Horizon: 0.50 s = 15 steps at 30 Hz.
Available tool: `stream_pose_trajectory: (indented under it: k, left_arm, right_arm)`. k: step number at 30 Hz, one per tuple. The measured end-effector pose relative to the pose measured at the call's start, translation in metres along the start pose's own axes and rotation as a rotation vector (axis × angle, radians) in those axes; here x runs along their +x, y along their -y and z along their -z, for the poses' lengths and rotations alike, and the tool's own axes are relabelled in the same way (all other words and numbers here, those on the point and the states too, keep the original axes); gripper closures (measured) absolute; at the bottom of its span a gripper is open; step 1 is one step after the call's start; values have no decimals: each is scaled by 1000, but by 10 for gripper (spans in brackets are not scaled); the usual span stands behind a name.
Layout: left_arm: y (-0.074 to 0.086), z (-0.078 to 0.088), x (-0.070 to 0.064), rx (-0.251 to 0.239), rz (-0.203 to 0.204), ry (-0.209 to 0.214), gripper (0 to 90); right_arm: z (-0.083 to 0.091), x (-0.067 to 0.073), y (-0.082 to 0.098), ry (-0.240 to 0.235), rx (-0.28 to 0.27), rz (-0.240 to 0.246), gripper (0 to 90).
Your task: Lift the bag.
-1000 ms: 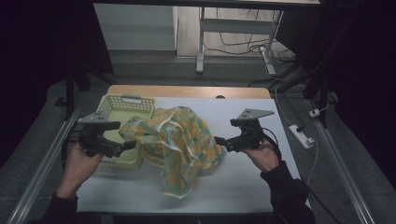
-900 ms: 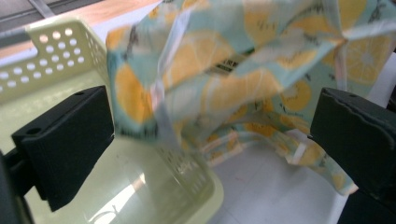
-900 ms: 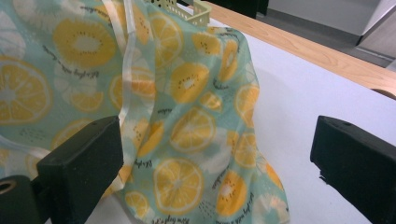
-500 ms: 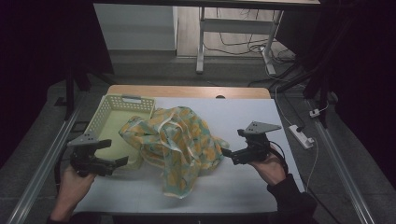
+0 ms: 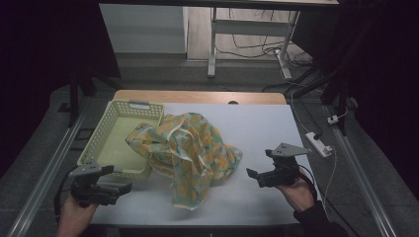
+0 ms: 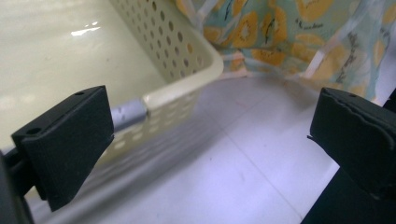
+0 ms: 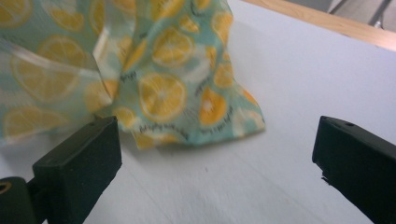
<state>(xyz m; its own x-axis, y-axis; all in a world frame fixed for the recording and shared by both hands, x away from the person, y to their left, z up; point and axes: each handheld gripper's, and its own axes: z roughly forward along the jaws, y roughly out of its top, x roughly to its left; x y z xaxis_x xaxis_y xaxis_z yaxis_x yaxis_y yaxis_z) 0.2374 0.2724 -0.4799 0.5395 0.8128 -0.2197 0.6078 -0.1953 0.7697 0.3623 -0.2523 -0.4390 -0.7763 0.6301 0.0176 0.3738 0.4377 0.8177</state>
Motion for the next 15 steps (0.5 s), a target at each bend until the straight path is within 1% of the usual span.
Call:
stream_pose_trajectory:
  k: [4, 8, 11, 13, 15]
  left_arm:
    - [9, 3, -3, -4, 6, -11, 0]
    - [18, 6, -4, -6, 8, -34, 0]
    - [26, 8, -2, -5, 21, -47, 0]
    - [32, 8, -1, 8, 29, -57, 0]
    - [38, 8, 1, 20, 34, -67, 0]
  right_arm:
    - [8, -2, 16, 30, 4, -25, 12]
    - [13, -4, 33, 49, 10, -58, 4]
    - [15, -3, 45, 72, 34, -60, 0]
    - [16, -3, 54, 91, 49, -57, 0]
    - [18, -2, 60, 99, 56, -63, 0]
